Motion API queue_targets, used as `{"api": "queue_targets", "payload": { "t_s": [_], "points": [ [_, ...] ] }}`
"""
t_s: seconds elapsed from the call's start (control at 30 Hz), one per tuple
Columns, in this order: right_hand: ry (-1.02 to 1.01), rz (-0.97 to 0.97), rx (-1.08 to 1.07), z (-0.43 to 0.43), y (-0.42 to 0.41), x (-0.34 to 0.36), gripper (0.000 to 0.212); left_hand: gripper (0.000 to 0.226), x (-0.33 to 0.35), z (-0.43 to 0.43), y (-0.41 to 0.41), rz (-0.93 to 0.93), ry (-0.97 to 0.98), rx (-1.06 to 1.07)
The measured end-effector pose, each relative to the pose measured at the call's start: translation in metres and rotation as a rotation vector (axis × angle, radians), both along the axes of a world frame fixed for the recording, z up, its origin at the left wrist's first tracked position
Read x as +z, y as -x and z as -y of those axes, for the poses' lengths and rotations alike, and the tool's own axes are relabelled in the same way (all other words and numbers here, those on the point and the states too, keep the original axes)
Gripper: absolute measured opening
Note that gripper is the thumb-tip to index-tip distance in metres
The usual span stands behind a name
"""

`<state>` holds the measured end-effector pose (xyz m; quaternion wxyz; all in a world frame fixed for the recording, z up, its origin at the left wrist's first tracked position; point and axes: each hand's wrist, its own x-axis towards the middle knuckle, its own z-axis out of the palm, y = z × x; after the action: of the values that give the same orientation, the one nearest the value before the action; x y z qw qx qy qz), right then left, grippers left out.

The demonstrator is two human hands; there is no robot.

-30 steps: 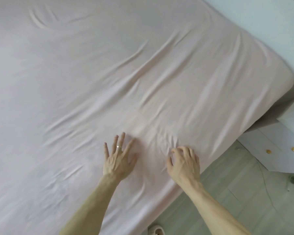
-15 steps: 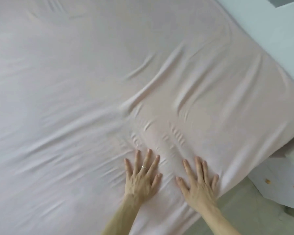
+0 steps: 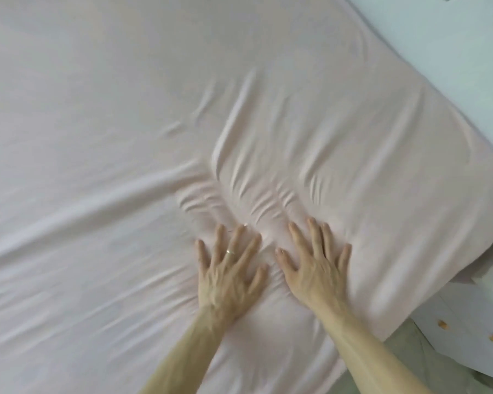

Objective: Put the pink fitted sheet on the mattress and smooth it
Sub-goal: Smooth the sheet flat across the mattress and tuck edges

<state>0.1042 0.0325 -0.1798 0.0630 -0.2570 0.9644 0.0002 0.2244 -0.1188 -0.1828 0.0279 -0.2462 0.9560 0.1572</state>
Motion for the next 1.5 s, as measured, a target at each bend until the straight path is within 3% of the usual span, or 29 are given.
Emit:
{"api": "queue_targets", "payload": {
  "t_s": [0.2,0.47,0.53,0.63,0.77,0.83,0.97,1.17,1.37,1.43,1.5],
  "points": [
    [-0.081,0.132,-0.028,-0.105,-0.022,0.039,0.056,0.051,0.048,-0.058,-0.005,0.153,-0.057,-0.101],
    [0.068,0.229,-0.123,-0.163,-0.035,0.064,0.033,0.068,0.074,-0.132,-0.031,0.304,-0.06,-0.117],
    [0.161,0.365,-0.333,-0.183,-0.033,0.062,0.025,0.066,0.079,-0.137,-0.024,0.311,-0.035,-0.107],
    [0.173,0.653,-0.737,-0.199,-0.009,0.056,0.046,0.058,0.084,-0.149,-0.02,0.342,-0.001,-0.1],
    [0.327,0.834,-0.861,-0.202,0.03,0.055,0.046,0.062,0.079,-0.184,-0.038,0.512,-0.062,-0.171],
    [0.291,0.826,-0.782,-0.204,0.04,0.057,0.04,0.051,0.075,-0.202,-0.041,0.588,-0.074,-0.18],
    [0.204,0.765,-0.659,-0.21,0.046,0.063,0.038,0.023,0.085,-0.209,-0.024,0.566,-0.002,-0.19],
    [0.335,0.71,-0.658,-0.255,0.032,0.066,0.041,0.047,0.077,-0.245,-0.043,0.498,-0.056,-0.173],
    [0.267,0.822,-0.848,-0.24,0.044,0.066,0.028,0.024,0.086,-0.23,-0.023,0.628,-0.115,-0.176],
    [0.181,0.668,-0.801,-0.239,0.043,0.069,0.016,0.025,0.091,-0.227,-0.021,0.519,-0.155,-0.154],
    [0.253,0.505,-0.684,-0.229,0.036,0.076,0.013,0.025,0.092,-0.214,-0.02,0.283,-0.142,-0.109]
  ]
}}
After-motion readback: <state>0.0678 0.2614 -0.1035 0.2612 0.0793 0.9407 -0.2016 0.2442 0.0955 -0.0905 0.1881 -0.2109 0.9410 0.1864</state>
